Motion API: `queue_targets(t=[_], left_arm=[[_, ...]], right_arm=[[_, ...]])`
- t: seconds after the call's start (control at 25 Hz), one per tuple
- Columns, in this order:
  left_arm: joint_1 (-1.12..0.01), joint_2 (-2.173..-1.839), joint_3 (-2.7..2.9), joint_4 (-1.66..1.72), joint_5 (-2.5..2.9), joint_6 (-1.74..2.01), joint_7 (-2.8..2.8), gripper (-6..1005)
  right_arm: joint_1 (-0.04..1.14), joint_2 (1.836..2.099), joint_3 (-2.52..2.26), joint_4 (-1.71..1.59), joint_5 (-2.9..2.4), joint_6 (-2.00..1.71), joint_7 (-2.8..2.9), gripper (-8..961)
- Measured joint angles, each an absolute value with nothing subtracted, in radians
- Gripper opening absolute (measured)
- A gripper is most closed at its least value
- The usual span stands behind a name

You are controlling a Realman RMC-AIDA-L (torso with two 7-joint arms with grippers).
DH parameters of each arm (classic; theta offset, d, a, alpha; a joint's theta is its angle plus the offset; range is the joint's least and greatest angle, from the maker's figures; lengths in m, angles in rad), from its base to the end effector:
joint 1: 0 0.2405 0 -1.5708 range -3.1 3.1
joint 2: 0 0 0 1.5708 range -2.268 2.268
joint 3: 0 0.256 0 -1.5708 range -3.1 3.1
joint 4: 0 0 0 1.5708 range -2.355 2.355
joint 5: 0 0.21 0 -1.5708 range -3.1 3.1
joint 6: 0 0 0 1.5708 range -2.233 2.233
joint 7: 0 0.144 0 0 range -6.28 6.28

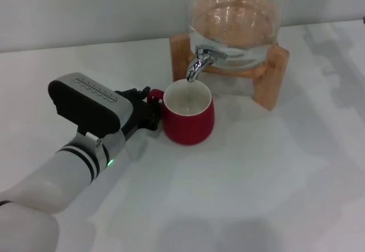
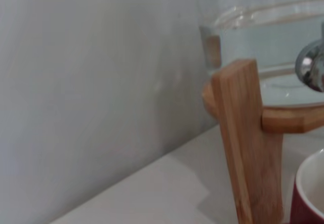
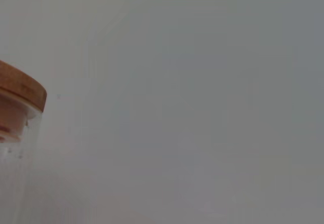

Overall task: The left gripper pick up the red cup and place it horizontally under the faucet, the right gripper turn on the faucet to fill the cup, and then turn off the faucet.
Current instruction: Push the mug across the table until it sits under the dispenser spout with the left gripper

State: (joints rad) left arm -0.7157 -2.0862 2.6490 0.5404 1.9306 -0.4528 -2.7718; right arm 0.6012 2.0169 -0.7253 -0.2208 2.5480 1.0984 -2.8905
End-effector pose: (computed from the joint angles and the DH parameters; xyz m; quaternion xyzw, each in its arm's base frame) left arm -0.2045 0.3680 -0.1478 -0.8887 -0.1562 -0.1232 0.4130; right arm 0.3080 0.4083 0.0919 -0.6432 0.1398 0.3105 0.6858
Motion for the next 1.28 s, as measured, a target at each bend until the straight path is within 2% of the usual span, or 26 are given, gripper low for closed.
queue_targets(t=[0.12,0.36,0.68,1.28], left_arm=[[-0.718,-2.086,2.641,0.545,1.931,-0.429,-2.770,105],[-0.719,-2.086,2.639,0.549,1.931,-0.427,-2.769,270],[-0.681,-2.088,2.616,0.588,1.931,-0.436,-2.699,328],[-0.592,-2.086,2.582,0.653,1.934,-0.453,-2.585,341]], right_arm=[[0.601,2.018,-0.727,-0.221,2.548,1.098,-2.890,675],[0.596,2.019,-0.727,-0.221,2.548,1.098,-2.890,675],[0.594,2.019,-0.727,-0.221,2.548,1.098,-2.890,675],[0.598,2.019,-0.727,-0.211,2.548,1.092,-2.890,675]])
